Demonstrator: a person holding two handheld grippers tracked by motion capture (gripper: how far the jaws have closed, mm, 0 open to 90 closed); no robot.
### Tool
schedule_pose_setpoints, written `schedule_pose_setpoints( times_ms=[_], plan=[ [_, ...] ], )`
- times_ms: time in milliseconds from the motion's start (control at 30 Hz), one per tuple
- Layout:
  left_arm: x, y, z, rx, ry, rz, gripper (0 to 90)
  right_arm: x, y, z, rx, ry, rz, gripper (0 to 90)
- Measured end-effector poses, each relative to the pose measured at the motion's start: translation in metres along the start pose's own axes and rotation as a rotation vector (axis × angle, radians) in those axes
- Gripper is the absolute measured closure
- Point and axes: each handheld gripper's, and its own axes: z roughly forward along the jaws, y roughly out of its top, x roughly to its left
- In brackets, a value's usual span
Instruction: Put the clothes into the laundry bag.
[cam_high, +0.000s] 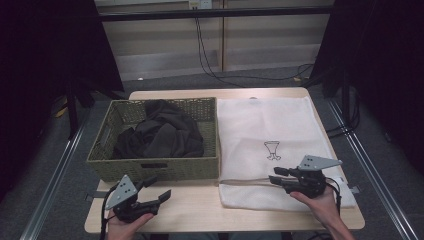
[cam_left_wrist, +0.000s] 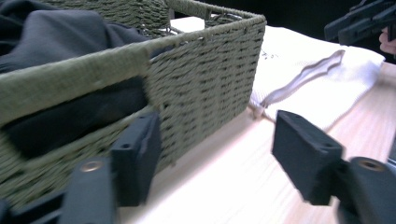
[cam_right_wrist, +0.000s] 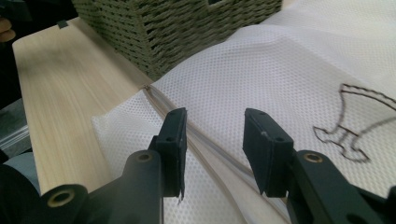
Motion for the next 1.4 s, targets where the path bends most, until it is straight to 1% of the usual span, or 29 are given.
schedule_pose_setpoints(
  times_ms=[33,100,133,200,233,300,333,367,400,433,467,567,600,700,733,767,833,867,900,933,1033,1067,1100,1167,1200,1233,1267,1367,1400],
  plan=[
    [-0.002,0.002,0.003,0.006,-0.002,0.007,33.2,0.0,0.003,0.004,0.005,0.005,-0.004,61.3],
    [-0.004,0.004,0.009,-0.006,-0.037,-0.021,35.1,0.001,0.008,0.011,0.02,0.024,-0.025,61.7],
    [-0.007,0.005,0.017,0.003,-0.034,-0.015,37.7,0.001,0.013,0.018,0.036,0.04,-0.04,62.6],
    [-0.008,0.006,0.021,0.015,-0.029,-0.001,37.8,0.002,0.016,0.021,0.046,0.049,-0.048,63.0],
    [-0.009,0.007,0.024,0.014,-0.045,0.013,39.0,0.002,0.019,0.025,0.063,0.06,-0.065,63.3],
    [-0.013,0.01,0.031,0.022,-0.054,0.017,45.0,0.0,0.025,0.037,0.112,0.087,-0.085,65.9],
    [-0.014,0.012,0.034,0.027,-0.068,0.035,45.0,0.0,0.025,0.037,0.112,0.087,-0.085,65.9],
    [-0.015,0.014,0.038,0.023,-0.091,0.035,46.4,-0.001,0.026,0.042,0.121,0.099,-0.089,67.0],
    [-0.016,0.017,0.042,0.021,-0.106,0.035,51.6,-0.001,0.026,0.05,0.131,0.112,-0.091,68.0],
    [-0.018,0.019,0.047,0.025,-0.118,0.035,51.6,-0.001,0.026,0.05,0.131,0.112,-0.091,68.0],
    [-0.02,0.021,0.052,0.037,-0.132,0.045,54.6,-0.002,0.024,0.058,0.142,0.126,-0.088,68.1],
    [-0.027,0.029,0.069,0.062,-0.179,0.069,56.7,-0.003,0.022,0.065,0.158,0.13,-0.083,67.4],
    [-0.03,0.032,0.074,0.073,-0.185,0.089,60.2,-0.005,0.022,0.069,0.172,0.136,-0.079,66.3],
    [-0.037,0.039,0.087,0.073,-0.217,0.077,61.5,-0.008,0.024,0.073,0.195,0.136,-0.094,66.3],
    [-0.042,0.04,0.095,0.072,-0.23,0.074,63.0,-0.011,0.022,0.077,0.199,0.142,-0.079,66.6],
    [-0.042,0.04,0.095,0.072,-0.23,0.074,63.1,-0.011,0.022,0.077,0.199,0.142,-0.079,66.6],
    [-0.046,0.038,0.105,0.102,-0.249,0.1,64.8,-0.011,0.017,0.083,0.219,0.14,-0.084,66.4],
    [-0.048,0.037,0.11,0.119,-0.254,0.094,66.2,-0.011,0.015,0.086,0.229,0.14,-0.086,66.0],
    [-0.051,0.034,0.12,0.148,-0.284,0.101,69.7,-0.01,0.012,0.088,0.243,0.132,-0.095,62.7],
    [-0.051,0.034,0.12,0.148,-0.284,0.101,71.5,-0.01,0.012,0.088,0.243,0.132,-0.095,62.7],
    [-0.062,0.027,0.135,0.182,-0.32,0.107,73.7,-0.011,0.012,0.088,0.233,0.126,-0.093,59.1],
    [-0.07,0.023,0.147,0.241,-0.336,0.16,75.3,-0.013,0.01,0.09,0.245,0.127,-0.103,56.1],
    [-0.07,0.023,0.147,0.241,-0.336,0.16,75.8,-0.013,0.01,0.09,0.245,0.127,-0.103,56.1],
    [-0.074,0.018,0.155,0.248,-0.36,0.134,76.8,-0.014,0.007,0.093,0.262,0.119,-0.111,54.7],
    [-0.078,0.014,0.161,0.272,-0.363,0.136,77.0,-0.015,0.005,0.093,0.262,0.121,-0.107,54.3],
    [-0.078,0.014,0.161,0.272,-0.363,0.136,77.0,-0.015,0.005,0.093,0.262,0.121,-0.107,54.3],
    [-0.08,0.01,0.166,0.311,-0.359,0.143,77.0,-0.015,0.005,0.093,0.262,0.12,-0.119,54.3],
    [-0.08,0.01,0.166,0.325,-0.344,0.148,77.0,-0.014,0.005,0.093,0.257,0.112,-0.13,54.2],
    [-0.077,0.009,0.167,0.362,-0.349,0.146,76.9,-0.014,0.005,0.094,0.261,0.109,-0.146,54.3]
  ],
)
